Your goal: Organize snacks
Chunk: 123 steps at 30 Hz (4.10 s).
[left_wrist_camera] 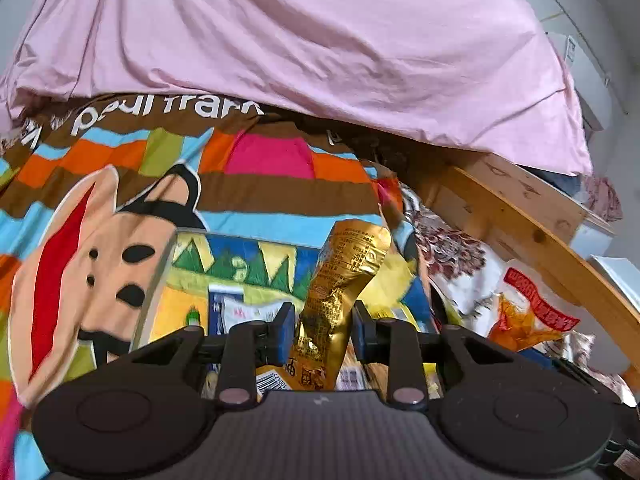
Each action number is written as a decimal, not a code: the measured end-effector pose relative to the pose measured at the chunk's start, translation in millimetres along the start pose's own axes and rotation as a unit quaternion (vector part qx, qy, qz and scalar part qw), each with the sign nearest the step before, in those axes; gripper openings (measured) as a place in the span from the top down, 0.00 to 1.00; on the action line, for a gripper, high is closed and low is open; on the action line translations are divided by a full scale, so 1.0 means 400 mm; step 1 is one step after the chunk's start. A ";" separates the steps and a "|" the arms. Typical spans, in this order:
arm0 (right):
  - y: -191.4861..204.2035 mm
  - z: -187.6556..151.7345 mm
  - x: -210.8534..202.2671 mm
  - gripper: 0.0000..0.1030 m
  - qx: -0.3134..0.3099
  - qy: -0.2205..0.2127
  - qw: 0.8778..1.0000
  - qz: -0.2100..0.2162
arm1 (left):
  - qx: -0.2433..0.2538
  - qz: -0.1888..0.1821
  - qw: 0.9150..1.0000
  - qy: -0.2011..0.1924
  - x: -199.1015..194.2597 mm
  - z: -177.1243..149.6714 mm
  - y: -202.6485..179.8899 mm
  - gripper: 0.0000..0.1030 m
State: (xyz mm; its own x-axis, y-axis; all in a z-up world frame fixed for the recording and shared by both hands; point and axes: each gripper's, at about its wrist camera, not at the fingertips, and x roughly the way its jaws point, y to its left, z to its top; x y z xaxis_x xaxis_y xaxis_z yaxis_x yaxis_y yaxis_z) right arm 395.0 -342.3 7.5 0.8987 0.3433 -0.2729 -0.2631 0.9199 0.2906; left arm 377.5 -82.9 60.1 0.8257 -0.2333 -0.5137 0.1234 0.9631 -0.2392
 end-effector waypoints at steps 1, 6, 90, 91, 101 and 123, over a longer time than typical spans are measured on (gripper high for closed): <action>-0.004 0.007 0.020 0.31 0.005 -0.003 1.000 -0.001 | 0.005 0.006 1.000 0.007 0.025 0.016 -0.001 0.69; -0.026 0.003 0.118 0.31 0.002 -0.007 1.000 0.010 | -0.006 0.027 0.999 0.031 0.130 0.043 0.016 0.69; 0.161 0.122 -0.238 0.01 -0.031 -0.051 0.998 0.023 | 0.023 0.068 0.995 -0.066 -0.231 -0.053 0.021 0.01; 0.169 0.118 -0.247 0.01 -0.037 -0.050 0.998 0.022 | 0.021 0.071 0.995 -0.065 -0.242 -0.058 0.021 0.01; 0.208 0.078 -0.330 0.01 -0.050 -0.039 0.998 0.006 | 0.022 0.077 0.994 -0.068 -0.335 -0.091 0.024 0.01; 0.310 -0.137 -0.499 0.01 -0.134 0.008 0.989 -0.060 | 0.016 0.135 0.989 -0.064 -0.474 -0.291 0.091 0.00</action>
State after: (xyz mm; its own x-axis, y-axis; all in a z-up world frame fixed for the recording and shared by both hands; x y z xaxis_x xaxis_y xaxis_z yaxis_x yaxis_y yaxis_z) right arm 163.7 -286.4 47.8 0.9242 0.2287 -0.3059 -0.2396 0.9709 0.0021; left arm 161.4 -19.2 52.7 0.8937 0.0507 -0.4458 -0.0966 0.9920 -0.0808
